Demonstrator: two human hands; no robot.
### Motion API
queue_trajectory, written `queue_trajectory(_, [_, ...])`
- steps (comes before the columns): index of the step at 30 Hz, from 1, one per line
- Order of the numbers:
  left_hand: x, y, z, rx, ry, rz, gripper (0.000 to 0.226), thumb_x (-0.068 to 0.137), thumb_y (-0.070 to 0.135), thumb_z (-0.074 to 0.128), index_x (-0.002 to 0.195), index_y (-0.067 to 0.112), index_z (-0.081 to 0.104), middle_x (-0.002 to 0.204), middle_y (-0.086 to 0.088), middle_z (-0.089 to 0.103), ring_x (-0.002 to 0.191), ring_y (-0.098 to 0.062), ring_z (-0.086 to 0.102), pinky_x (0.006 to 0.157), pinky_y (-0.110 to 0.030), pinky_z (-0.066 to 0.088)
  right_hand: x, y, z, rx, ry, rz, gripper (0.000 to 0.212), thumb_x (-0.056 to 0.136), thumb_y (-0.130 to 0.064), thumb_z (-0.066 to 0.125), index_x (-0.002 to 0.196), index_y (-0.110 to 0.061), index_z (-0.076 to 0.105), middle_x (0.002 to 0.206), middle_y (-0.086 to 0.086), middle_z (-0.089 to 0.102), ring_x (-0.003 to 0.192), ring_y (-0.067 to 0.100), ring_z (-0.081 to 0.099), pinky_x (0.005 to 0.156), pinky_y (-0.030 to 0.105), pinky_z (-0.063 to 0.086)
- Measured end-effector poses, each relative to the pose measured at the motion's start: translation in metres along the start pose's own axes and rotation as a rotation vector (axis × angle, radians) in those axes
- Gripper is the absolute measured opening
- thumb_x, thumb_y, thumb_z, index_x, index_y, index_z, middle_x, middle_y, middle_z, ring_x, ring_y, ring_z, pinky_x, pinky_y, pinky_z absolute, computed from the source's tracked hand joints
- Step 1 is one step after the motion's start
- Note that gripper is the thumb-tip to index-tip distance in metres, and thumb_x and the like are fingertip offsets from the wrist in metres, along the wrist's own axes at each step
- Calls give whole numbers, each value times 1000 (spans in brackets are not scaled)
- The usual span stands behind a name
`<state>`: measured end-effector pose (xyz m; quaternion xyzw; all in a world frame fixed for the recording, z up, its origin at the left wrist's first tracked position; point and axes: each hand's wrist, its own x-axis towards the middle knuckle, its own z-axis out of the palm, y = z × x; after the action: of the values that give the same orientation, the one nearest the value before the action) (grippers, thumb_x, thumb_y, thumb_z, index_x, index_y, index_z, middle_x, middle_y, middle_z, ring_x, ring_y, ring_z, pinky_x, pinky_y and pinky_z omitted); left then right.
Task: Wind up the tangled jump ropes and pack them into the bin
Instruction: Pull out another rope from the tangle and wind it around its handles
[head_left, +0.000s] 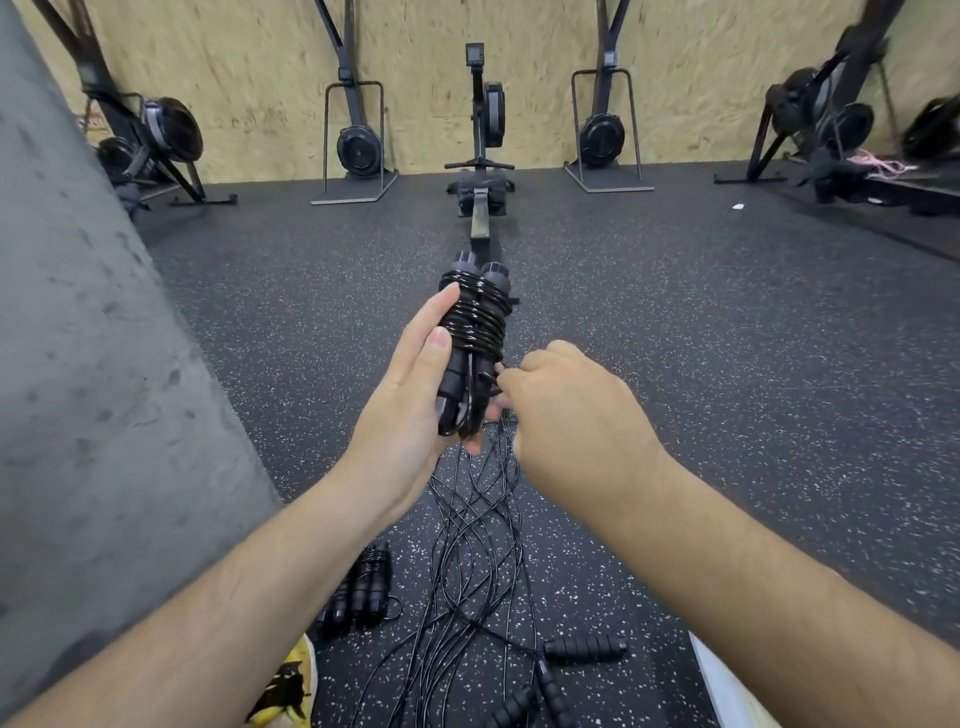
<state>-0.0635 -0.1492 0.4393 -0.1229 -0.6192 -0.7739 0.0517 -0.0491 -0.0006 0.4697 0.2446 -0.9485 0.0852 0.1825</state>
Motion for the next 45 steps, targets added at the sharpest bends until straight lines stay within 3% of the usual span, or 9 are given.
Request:
queue_trajectory(9, [1,-1,-2,4,13,4,38,110,34,33,143,46,47,106,-18,70,70,-28,60,52,-32,40,-1,5,30,272,250,1,21,69,-2,48,74,-16,63,71,-8,52,73,20,49,62,29,35])
queue_trajectory(12, [0,-1,-4,5,11,-10,38,110,34,32,141,48,48,104,-19,68,74,-31,57,50,-33,42,-2,3,33,327,286,-17,18,73,1,53,72,-15,60,72,-9,48,71,20,48,63,26,30])
queue_trajectory(17, [-2,0,-4,15,7,-16,38,110,32,33,140,50,48,99,-16,68,71,-29,59,50,-33,43,-1,6,38,365,259,-36,19,80,0,52,73,-16,59,77,-6,51,77,21,53,67,34,44])
queue_trajectory(25, [-8,-2,-8,11,-8,-20,54,105,8,43,142,48,46,99,-13,67,67,-26,58,50,-33,44,-4,-4,42,466,271,33,20,86,-11,49,67,-14,57,74,-5,50,70,13,46,65,28,39])
queue_trajectory(30, [-11,0,-12,-34,-12,-27,55,104,7,43,143,47,46,100,-12,67,66,-24,56,51,-33,43,-2,-6,38,189,243,-189,17,80,-14,40,73,-13,56,74,3,50,67,23,47,61,31,42])
queue_trajectory(34, [-11,1,-12,7,7,-19,56,104,7,46,141,49,47,115,-14,66,77,-26,57,55,-35,47,-8,-16,36,150,155,-97,22,81,-22,38,84,-10,56,83,6,49,69,26,51,52,38,49])
queue_trajectory(37, [-10,-2,-10,37,58,-11,56,103,9,51,133,56,52,118,0,70,91,-28,60,74,-42,49,-13,-25,40,23,2,-43,30,91,-15,45,117,-2,51,109,12,45,91,26,51,69,36,48])
queue_trajectory(41, [-8,1,-3,12,70,-26,52,102,12,54,133,55,53,116,12,72,95,-16,65,82,-41,49,-15,-33,39,27,71,29,62,98,-13,42,151,4,15,134,17,34,108,27,47,85,34,48])
queue_trajectory(45, [-6,3,3,-51,65,-24,52,104,10,47,135,52,52,109,8,73,91,-24,58,71,-35,46,-17,-36,32,157,193,82,37,91,-13,60,127,-9,51,109,4,49,85,21,55,64,27,42])
